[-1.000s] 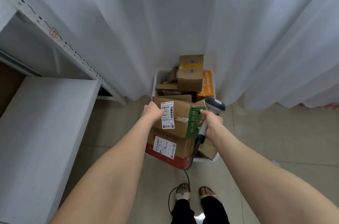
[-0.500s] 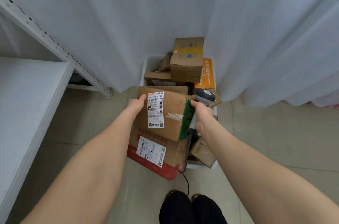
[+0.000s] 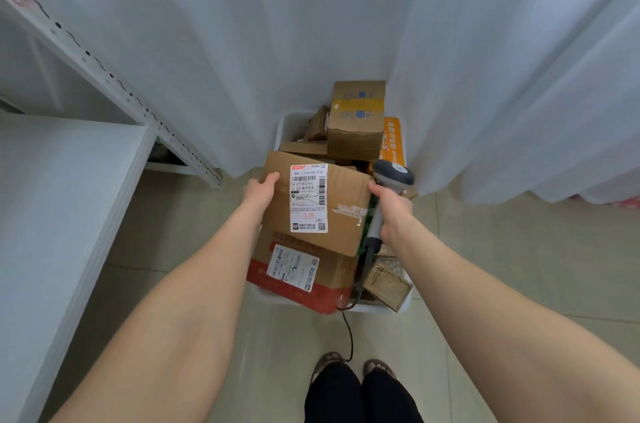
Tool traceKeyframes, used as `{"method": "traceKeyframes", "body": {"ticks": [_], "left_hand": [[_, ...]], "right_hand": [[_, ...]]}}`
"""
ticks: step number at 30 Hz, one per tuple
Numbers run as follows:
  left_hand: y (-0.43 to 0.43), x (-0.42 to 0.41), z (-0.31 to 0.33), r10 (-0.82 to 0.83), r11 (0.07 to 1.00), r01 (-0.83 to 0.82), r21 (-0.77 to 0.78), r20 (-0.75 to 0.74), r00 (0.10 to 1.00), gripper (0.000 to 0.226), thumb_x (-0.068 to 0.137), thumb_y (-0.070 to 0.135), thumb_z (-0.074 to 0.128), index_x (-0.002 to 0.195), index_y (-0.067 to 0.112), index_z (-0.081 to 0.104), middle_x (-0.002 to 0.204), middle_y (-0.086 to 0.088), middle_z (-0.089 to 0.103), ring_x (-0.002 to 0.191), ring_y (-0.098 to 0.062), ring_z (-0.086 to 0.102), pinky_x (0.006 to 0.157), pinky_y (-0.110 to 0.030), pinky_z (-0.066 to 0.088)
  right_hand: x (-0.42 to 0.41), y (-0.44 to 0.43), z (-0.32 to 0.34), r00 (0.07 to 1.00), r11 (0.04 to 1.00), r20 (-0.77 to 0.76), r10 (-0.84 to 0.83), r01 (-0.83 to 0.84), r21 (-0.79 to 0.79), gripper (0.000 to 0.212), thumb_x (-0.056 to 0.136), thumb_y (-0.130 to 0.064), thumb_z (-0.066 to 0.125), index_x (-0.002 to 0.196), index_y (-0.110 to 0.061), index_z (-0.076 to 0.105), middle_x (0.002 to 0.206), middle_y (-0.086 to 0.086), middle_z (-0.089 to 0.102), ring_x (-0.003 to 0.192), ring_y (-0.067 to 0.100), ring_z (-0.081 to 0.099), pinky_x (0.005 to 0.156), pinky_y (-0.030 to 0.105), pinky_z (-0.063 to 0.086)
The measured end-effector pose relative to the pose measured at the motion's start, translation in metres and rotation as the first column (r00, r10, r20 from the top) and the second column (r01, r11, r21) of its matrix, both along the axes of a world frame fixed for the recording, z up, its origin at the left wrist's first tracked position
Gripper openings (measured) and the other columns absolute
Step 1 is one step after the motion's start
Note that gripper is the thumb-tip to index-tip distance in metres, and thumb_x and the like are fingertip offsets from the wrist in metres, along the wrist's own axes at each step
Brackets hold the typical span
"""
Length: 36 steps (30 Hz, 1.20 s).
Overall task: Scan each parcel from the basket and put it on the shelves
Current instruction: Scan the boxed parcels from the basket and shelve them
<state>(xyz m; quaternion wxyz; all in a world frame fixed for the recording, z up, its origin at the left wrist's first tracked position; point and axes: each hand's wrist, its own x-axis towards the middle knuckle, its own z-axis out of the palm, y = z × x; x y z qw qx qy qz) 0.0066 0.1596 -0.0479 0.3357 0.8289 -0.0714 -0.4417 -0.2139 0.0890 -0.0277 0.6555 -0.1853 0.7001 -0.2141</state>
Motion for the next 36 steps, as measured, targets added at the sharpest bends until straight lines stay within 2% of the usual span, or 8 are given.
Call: {"method": "traceKeyframes", "body": {"ticks": [6,12,17,20,23,28,33,36], "left_hand": [[0.010,0.008,0.062,-0.011,0.999,0.013,-0.038,0.048,0.999,0.062,0.087,0.051,0.058,0.135,0.011,0.050,0.134,-0.009,0.055,0.116,-0.029,0.055,0.101,-0.046,0.045],[0.023,0.008,0.114,0.002,0.997,0.001,-0.079,0.039,0.999,0.059,0.087,0.052,0.058,0.130,0.014,0.044,0.126,-0.010,0.055,0.106,-0.027,0.055,0.092,-0.046,0.048],[0.042,0.006,0.152,-0.004,0.996,0.004,-0.090,0.008,1.000,0.065,0.089,0.052,0.057,0.139,0.016,0.039,0.131,-0.009,0.052,0.113,-0.029,0.054,0.096,-0.049,0.047],[0.055,0.008,0.186,-0.023,0.991,0.025,-0.130,0.014,1.000,0.064,0.088,0.050,0.060,0.140,0.016,0.043,0.130,-0.007,0.055,0.107,-0.024,0.056,0.087,-0.039,0.049],[0.072,0.015,0.224,-0.004,0.983,0.014,-0.181,0.053,0.999,0.057,0.085,0.047,0.066,0.133,0.020,0.050,0.125,-0.005,0.059,0.097,-0.018,0.059,0.076,-0.032,0.048],[0.108,0.024,0.289,0.088,0.963,-0.072,-0.260,0.049,0.995,0.048,0.080,0.048,0.071,0.118,0.028,0.050,0.119,-0.004,0.062,0.087,-0.016,0.064,0.060,-0.028,0.050],[0.154,0.027,0.339,0.141,0.976,-0.121,-0.182,0.102,0.985,0.062,0.073,0.058,0.072,0.122,0.028,0.048,0.101,0.004,0.064,0.087,-0.016,0.063,0.060,-0.028,0.050],[0.186,0.025,0.366,0.151,0.980,-0.133,-0.146,0.124,0.981,0.070,0.068,0.061,0.074,0.125,0.031,0.046,0.101,0.003,0.061,0.090,-0.018,0.060,0.058,-0.028,0.051]], "right_hand": [[-0.006,0.006,0.054,1.000,1.000,0.011,-0.010,0.010,-0.019,0.061,0.082,-0.033,0.076,0.134,-0.018,0.048,0.117,0.008,0.064,0.106,0.032,0.062,0.095,0.054,0.050],[-0.009,0.022,0.091,1.000,1.000,0.019,-0.024,0.025,-0.002,0.062,0.080,-0.034,0.077,0.133,-0.019,0.050,0.120,0.008,0.064,0.110,0.032,0.060,0.097,0.054,0.049],[-0.009,0.031,0.122,1.000,1.000,0.021,0.000,0.001,-0.022,0.062,0.081,-0.034,0.075,0.135,-0.018,0.048,0.121,0.008,0.064,0.111,0.032,0.060,0.099,0.054,0.048],[-0.005,0.037,0.148,1.000,1.000,0.024,0.011,-0.011,-0.027,0.064,0.082,-0.034,0.075,0.137,-0.018,0.046,0.123,0.008,0.062,0.113,0.032,0.058,0.100,0.054,0.047],[0.001,0.046,0.176,0.999,0.999,0.035,0.033,-0.032,-0.027,0.068,0.083,-0.035,0.074,0.141,-0.019,0.043,0.126,0.008,0.060,0.116,0.031,0.056,0.102,0.053,0.045],[0.018,0.068,0.221,0.987,0.993,0.116,0.110,-0.105,-0.046,0.069,0.086,-0.036,0.071,0.144,-0.018,0.040,0.132,0.008,0.058,0.121,0.031,0.054,0.106,0.054,0.042],[0.035,0.086,0.264,0.964,0.975,0.163,0.209,-0.192,-0.112,0.071,0.086,-0.033,0.072,0.146,-0.018,0.038,0.132,0.008,0.058,0.119,0.031,0.054,0.105,0.054,0.043],[0.045,0.096,0.286,0.946,0.960,0.190,0.264,-0.238,-0.150,0.072,0.086,-0.030,0.073,0.147,-0.016,0.037,0.134,0.008,0.057,0.121,0.031,0.054,0.105,0.051,0.043]]}}
